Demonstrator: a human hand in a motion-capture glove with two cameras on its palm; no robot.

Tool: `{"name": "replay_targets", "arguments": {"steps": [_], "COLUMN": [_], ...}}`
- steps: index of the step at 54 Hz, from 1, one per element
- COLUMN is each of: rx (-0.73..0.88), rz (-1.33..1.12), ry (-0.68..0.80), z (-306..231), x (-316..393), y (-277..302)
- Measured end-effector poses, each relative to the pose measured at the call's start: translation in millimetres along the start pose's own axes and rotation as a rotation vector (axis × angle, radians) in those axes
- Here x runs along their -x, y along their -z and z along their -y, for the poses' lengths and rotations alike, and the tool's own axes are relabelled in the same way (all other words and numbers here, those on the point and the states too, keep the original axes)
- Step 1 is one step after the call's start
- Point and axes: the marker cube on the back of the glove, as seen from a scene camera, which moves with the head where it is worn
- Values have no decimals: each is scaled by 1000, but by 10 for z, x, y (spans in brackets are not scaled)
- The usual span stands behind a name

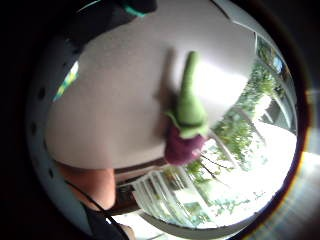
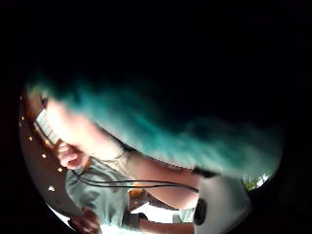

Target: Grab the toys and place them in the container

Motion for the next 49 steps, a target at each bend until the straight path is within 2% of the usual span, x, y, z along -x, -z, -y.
{"name": "replay_targets", "arguments": {"steps": [5, 12, 19, 27, 49], "rx": [-196, -308, -328, -364, -527], "rz": [59, 89, 218, 315, 260], "ry": [-34, -66, -148, -207, -445], "z": [162, 191, 103, -232, -1318], "x": [-37, 49, 70, 114, 112], "y": [109, 52, 75, 313, 2172]}}
